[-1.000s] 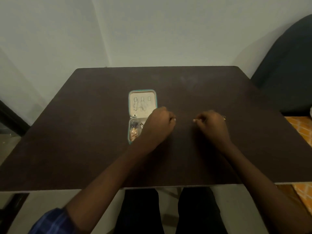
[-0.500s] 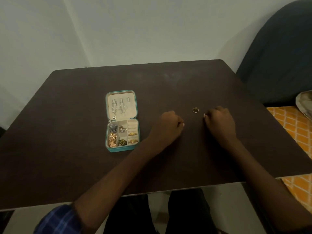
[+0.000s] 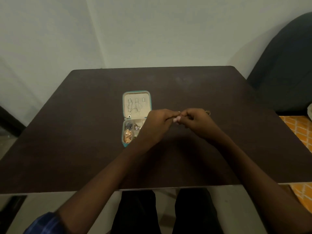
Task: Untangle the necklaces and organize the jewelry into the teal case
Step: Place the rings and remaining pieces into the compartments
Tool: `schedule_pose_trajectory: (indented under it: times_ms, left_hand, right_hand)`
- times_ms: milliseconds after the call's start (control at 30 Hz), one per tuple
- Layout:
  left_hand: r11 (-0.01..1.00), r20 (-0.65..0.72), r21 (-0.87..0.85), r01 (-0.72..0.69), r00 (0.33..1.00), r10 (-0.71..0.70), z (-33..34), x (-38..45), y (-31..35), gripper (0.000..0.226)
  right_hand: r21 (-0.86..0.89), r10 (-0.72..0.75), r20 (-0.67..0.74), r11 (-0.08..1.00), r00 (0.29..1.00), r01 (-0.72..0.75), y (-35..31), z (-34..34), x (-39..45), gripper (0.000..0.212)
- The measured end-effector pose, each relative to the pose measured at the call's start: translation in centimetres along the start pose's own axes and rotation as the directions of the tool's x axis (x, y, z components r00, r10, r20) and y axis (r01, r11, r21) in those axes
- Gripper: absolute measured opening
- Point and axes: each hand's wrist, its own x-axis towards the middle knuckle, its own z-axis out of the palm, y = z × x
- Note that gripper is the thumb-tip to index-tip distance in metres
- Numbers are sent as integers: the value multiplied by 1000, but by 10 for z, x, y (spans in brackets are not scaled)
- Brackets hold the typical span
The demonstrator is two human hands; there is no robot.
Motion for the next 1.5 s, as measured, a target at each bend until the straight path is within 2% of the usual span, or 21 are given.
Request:
schedule_pose_trajectory:
  times_ms: [100,233,367,600,900,1000,1133,1367,1433,1500]
  left_hand:
    - [997,-29,7,73,997,-72,-22,-11,-8,22]
    - [978,-60,4,208,976,-208,-45,-25,-23,20]
    - [957,-71,12,289,955,-287,-56,-34,-38,18]
    - [922,-56,25,387,921,-386,-55,-35,-57,17]
    - [921,8,187,341,937,-349,-47,-31,-58,20]
    - [935,-17,197,297,954,-299,-45,-31,-54,21]
    - [926,-21,205,317,947,-319,-42,-33,-55,24]
    - [916,38,286,282,952,-305,-41,-31,-55,25]
    - [920,19,272,282,954,-298,-40,-30,-55,25]
    - [925,-12,249,286,956,-292,-38,-28,-55,23]
  right_hand:
    - [117,0,35,993,999,-4,-15,20,4,16]
    - [129,-1,96,992,995,-11,-30,47,11,12]
    - [-72,-57,49,996,997,61,-35,68,20,9]
    - [-349,-110,44,930,993,118,-39,86,32,20]
    - [-552,-163,113,810,980,199,-37,80,29,27]
    - [-594,-186,115,775,976,217,-36,80,28,27]
    - [-552,-178,40,816,983,171,-36,83,26,25]
    - [-522,-160,108,831,981,193,-30,82,35,22]
    - [-480,-145,70,863,987,160,-24,75,35,22]
    - [-459,-115,-27,884,993,90,-10,60,33,19]
